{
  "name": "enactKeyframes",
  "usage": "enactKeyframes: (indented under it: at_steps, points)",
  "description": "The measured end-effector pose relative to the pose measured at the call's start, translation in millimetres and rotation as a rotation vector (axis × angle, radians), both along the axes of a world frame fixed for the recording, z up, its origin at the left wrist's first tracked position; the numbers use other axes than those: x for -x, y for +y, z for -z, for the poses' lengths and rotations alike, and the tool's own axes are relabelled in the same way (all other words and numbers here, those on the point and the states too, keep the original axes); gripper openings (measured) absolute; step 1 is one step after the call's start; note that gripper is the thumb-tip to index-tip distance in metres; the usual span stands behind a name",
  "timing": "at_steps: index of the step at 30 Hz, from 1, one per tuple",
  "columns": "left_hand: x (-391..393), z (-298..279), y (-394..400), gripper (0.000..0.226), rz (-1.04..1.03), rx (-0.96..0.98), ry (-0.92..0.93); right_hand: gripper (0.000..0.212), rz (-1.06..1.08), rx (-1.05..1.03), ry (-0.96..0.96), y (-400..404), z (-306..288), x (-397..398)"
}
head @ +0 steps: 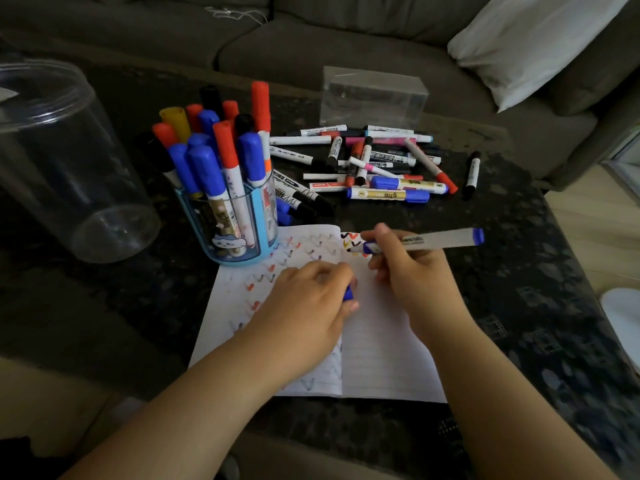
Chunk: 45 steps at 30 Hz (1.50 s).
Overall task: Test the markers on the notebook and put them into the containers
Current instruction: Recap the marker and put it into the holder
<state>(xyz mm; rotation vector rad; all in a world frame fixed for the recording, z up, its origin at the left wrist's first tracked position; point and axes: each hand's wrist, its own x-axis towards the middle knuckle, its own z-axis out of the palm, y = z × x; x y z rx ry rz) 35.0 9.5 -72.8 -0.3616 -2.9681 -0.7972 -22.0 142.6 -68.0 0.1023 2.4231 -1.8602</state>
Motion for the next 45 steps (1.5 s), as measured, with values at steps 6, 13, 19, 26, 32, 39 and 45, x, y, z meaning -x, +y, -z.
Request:
enactKeyframes:
  at_steps: [6, 13, 19, 26, 32, 39, 45]
  points:
    - [0.0, 1.4, 3.5, 0.022, -0.025, 0.054, -0.011, 0.013, 0.005, -0.19, 0.125, 1.6, 12.0, 3.5]
    - [-1.4, -1.7, 7.0, 0.026, -0.043, 0.074, -0.022, 0.009, -0.058, -0.23, 0.164, -1.1, 13.1, 1.8]
    - [-0.4, 1.0, 6.8, 0.026, -0.044, 0.076, -0.011, 0.01, -0.08, -0.281, 0.171, 0.5, 16.2, 5.2]
    - [-0.4, -0.9, 7.1, 0.024, -0.046, 0.076, -0.022, 0.011, -0.062, -0.303, 0.184, 1.5, 18.1, 5.3]
    - [-0.9, -3.5, 8.5, 0.024, -0.047, 0.07, -0.033, 0.009, -0.039, -0.305, 0.163, 2.2, 18.4, 6.3]
    - [-0.5, -0.8, 7.5, 0.023, -0.041, 0.067, -0.019, 0.013, -0.03, -0.233, 0.121, 2.4, 14.3, 2.7]
    - [-0.6, 2.3, 6.9, 0.024, -0.053, 0.054, 0.007, 0.015, -0.094, -0.277, 0.111, 0.6, 11.1, 1.8]
